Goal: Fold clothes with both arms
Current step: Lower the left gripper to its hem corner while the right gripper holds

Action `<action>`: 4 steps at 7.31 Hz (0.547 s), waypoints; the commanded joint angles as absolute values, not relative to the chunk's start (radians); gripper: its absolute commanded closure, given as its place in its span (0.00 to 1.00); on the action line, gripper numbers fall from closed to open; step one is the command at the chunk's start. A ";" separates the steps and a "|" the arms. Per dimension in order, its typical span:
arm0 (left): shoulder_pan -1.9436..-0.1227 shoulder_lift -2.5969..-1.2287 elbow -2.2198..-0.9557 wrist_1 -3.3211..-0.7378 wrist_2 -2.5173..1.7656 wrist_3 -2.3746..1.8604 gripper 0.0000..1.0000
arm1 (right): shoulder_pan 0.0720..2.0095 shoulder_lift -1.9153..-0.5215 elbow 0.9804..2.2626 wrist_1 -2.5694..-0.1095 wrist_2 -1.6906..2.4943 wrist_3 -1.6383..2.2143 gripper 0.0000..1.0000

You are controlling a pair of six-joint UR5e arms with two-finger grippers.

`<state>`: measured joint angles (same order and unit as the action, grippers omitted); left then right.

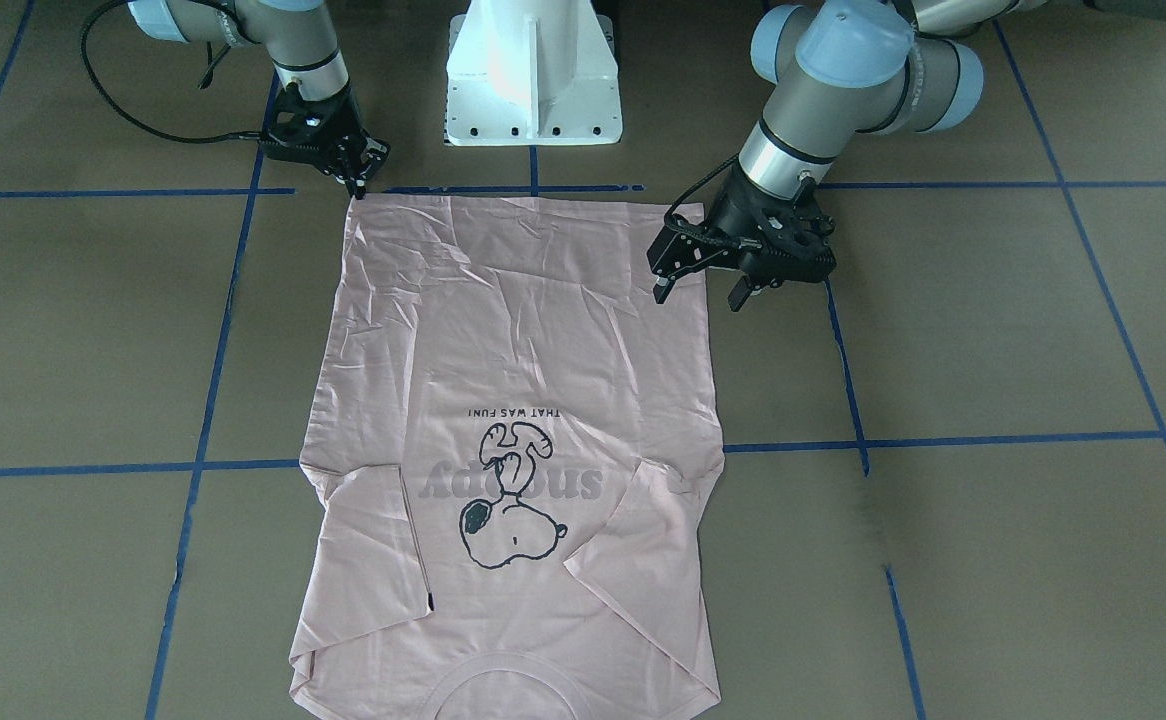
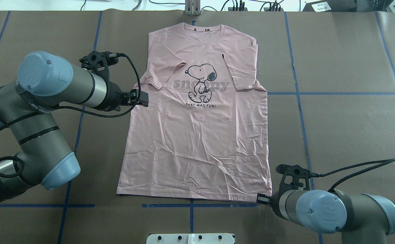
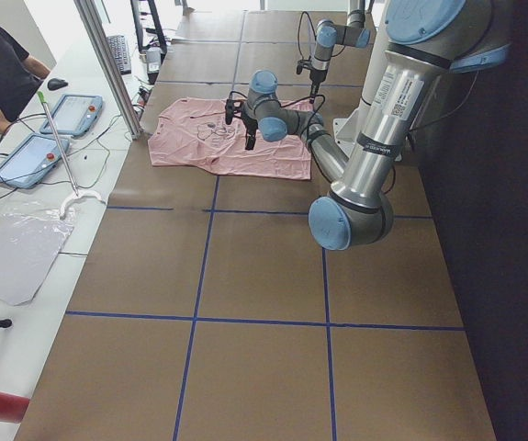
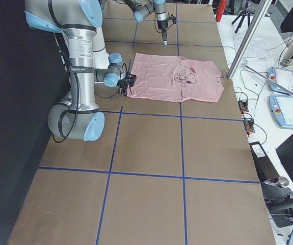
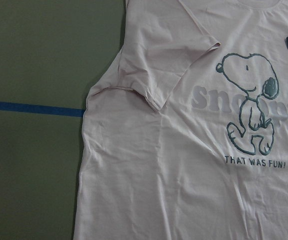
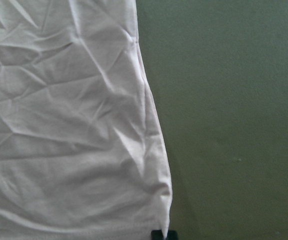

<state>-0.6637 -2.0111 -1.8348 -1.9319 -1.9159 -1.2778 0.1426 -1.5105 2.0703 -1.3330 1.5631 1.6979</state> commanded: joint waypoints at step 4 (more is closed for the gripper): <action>-0.585 -2.006 -1.876 -1.802 -1.913 -1.403 0.00 | 0.187 -1.503 2.077 -1.335 1.562 1.697 1.00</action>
<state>-0.6335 -2.0076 -1.8440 -1.8867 -1.9160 -1.3392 0.1704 -1.5052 2.0731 -1.3340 1.5628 1.6966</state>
